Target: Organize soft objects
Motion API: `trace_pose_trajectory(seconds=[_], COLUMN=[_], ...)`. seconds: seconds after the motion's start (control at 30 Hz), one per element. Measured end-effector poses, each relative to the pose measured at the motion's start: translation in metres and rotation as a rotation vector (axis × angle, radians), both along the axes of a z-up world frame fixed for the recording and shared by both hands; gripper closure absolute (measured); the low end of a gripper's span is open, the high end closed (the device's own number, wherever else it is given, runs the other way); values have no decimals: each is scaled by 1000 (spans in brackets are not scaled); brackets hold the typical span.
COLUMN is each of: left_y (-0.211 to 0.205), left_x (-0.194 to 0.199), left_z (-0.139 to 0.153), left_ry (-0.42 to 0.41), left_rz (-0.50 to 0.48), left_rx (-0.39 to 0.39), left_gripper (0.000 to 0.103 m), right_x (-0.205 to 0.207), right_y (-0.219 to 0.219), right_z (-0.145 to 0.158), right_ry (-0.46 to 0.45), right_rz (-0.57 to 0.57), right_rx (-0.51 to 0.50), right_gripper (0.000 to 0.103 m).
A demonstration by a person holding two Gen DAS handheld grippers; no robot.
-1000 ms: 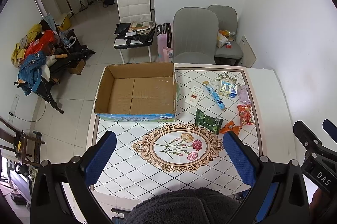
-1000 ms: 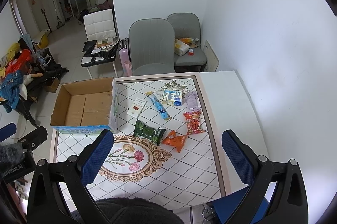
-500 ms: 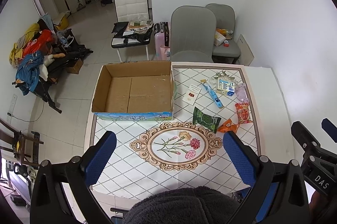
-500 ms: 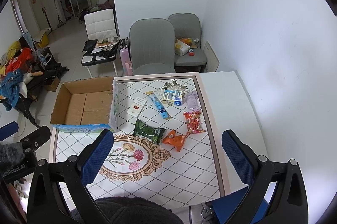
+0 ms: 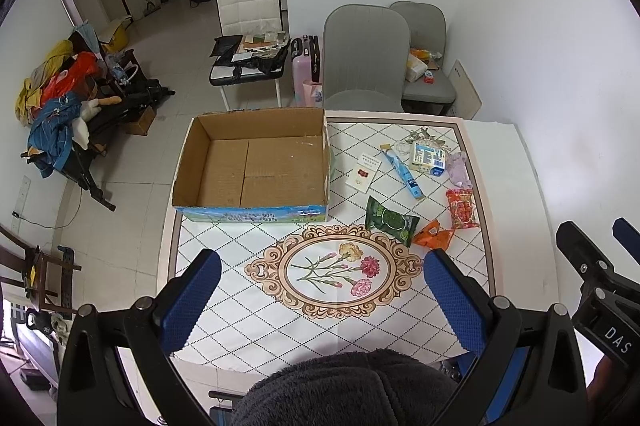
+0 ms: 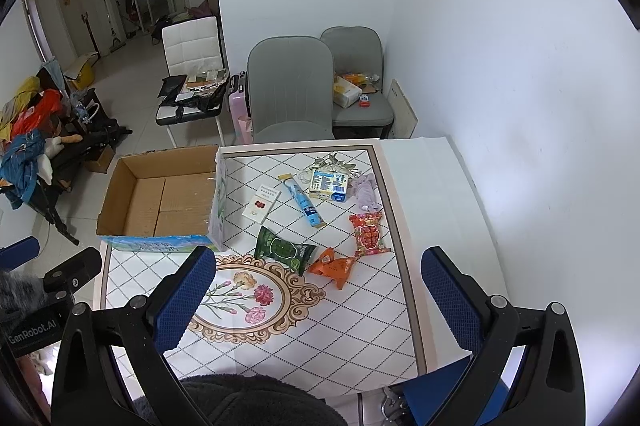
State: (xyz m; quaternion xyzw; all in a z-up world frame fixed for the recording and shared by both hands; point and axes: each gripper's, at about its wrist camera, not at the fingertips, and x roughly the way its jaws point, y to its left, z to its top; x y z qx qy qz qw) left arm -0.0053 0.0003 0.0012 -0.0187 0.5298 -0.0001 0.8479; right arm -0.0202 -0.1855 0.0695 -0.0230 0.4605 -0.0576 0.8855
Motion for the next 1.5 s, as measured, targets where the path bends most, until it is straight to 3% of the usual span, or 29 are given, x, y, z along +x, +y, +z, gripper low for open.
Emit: trace_pose_trajectory(seconds=[1.2,1.37,1.5], left_y=[-3,-10,-28], left_x=[14,49,94], left_z=[-9,-43,-103], left_ry=[28,99,229], left_rz=[-16,-23,-16], left_rx=[-20,-101,-167], left_gripper=[0,0,0], right_x=[8,34,74], right_y=[2,-35,-86], right_z=[-6,-40,-95], right_ry=[17,85,196], right_rz=[-17,-89,-157], right_rx=[6,95,174], right_gripper=[0,0,0])
